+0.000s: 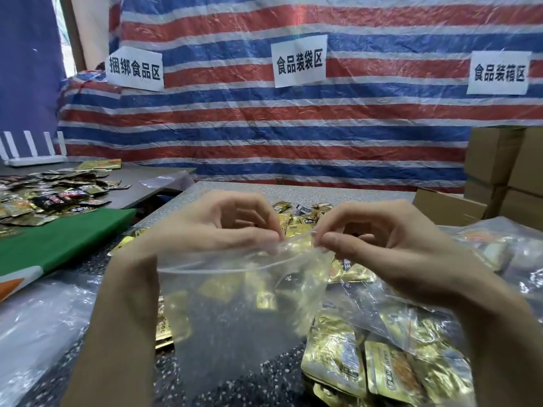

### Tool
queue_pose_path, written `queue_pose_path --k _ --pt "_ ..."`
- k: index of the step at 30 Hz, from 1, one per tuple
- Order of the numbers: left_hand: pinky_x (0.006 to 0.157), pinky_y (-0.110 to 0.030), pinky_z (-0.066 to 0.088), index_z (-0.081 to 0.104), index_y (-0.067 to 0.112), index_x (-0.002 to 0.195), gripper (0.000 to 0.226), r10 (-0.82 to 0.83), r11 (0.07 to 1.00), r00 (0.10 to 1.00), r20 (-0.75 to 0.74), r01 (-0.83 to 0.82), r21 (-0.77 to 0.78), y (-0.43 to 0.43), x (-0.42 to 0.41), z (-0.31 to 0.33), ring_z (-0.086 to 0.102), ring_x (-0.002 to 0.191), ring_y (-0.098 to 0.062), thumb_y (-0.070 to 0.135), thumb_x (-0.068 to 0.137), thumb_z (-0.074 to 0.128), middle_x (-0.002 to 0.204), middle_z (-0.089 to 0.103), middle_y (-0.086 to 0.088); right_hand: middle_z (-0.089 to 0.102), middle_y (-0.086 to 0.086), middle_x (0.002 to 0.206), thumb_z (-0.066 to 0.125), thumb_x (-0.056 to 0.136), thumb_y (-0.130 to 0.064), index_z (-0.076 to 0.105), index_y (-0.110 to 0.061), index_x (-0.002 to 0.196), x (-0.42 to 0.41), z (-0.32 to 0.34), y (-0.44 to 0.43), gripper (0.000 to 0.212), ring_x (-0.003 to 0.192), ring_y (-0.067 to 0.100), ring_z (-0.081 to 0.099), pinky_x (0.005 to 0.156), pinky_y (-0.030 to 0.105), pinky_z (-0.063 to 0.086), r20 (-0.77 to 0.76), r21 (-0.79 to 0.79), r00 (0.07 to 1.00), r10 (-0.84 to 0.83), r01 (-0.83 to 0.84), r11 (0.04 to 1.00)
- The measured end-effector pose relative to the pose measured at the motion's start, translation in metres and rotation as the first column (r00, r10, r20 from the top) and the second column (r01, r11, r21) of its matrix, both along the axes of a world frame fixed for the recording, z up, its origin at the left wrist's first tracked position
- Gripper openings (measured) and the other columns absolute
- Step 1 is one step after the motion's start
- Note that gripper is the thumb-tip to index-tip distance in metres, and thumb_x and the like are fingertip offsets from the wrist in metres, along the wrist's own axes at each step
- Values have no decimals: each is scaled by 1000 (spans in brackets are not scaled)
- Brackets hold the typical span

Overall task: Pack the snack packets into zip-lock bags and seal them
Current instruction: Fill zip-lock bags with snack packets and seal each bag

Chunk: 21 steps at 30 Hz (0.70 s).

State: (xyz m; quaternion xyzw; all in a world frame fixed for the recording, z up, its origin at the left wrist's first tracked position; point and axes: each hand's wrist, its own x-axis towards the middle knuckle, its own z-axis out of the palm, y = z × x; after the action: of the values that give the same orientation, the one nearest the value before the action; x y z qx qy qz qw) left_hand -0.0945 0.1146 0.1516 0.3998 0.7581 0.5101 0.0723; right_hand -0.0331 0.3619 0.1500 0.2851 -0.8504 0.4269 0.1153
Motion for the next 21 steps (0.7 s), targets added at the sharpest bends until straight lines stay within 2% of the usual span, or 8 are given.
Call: queue_pose_path --k 3,7,10,12,14,17,19,21 --pt "77 -26 49 73 19 96 30 -45 981 998 47 53 -186 3 5 0 65 88 -17 43 78 74 94 71 -6 74 -1 93 66 85 -35 76 -23 92 0 1 -4 16 91 19 69 82 47 58 -24 -35 1000 -7 6 999" --pt "78 -24 54 75 19 103 49 -101 972 992 80 115 -206 3 9 3 70 90 -12 60 76 73 99 75 1 73 1 89 69 87 -30 76 -24 89 1 2 -4 10 86 22 68 80 56 56 -37 1 999 -40 40 999" --pt "76 -23 54 77 23 104 30 -75 971 996 53 85 -222 0 8 2 69 88 -12 41 81 74 98 76 1 74 2 88 71 91 -24 77 -25 87 3 2 -2 7 86 22 69 80 57 56 -21 31 998 -53 54 998" --pt "75 -24 57 79 26 100 17 -28 975 999 43 36 -218 -1 5 0 72 84 -11 24 84 72 94 77 2 73 2 88 70 88 -29 77 -25 86 5 4 -2 8 84 22 69 79 55 56 -9 42 999 -35 35 999" --pt "73 -27 59 80 25 96 18 25 977 1000 2 -24 -212 -1 2 -1 72 82 -12 12 89 71 91 77 1 73 2 91 69 82 -30 77 -24 84 7 5 -3 10 86 22 69 79 54 57 4 56 1000 -8 7 998" --pt "70 -26 58 81 22 96 17 145 974 980 -139 -166 -157 1 -4 -2 71 81 -12 11 91 69 90 77 3 69 -8 105 70 77 -24 77 -21 76 8 6 -3 8 99 17 67 83 45 57 48 36 998 39 -41 999" --pt "64 -26 57 80 18 92 12 233 970 965 -122 -240 -47 5 -9 -4 68 70 -14 13 90 70 80 76 -2 67 -13 116 68 74 -17 75 -17 70 10 9 -4 8 106 14 64 85 39 53 31 38 995 90 -92 995" --pt "57 -25 55 79 14 90 9 251 968 964 -88 -252 -8 9 -14 -7 67 63 -17 14 89 69 75 75 -6 69 -10 118 64 73 -11 71 -15 68 12 10 -8 10 107 16 64 84 42 50 30 70 989 142 -144 987"
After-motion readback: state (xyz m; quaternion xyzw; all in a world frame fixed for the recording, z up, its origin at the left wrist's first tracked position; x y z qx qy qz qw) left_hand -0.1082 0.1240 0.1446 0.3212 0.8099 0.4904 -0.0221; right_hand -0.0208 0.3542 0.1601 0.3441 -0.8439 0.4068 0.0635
